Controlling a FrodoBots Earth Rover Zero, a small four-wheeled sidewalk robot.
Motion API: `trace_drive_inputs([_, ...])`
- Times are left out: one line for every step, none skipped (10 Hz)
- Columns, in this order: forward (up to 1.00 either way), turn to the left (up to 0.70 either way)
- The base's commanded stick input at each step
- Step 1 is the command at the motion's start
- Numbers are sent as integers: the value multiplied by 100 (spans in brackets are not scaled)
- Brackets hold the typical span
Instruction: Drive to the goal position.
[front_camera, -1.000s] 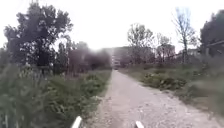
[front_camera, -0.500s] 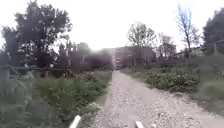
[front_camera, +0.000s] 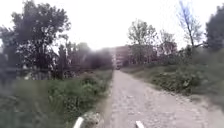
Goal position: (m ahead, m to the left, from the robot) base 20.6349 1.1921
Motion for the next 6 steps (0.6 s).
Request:
trace_drive_inputs([70, 0])
trace_drive_inputs([70, 0])
trace_drive_inputs([70, 0])
trace_drive_inputs([70, -1])
trace_drive_inputs([70, -6])
trace_drive_inputs([70, -24])
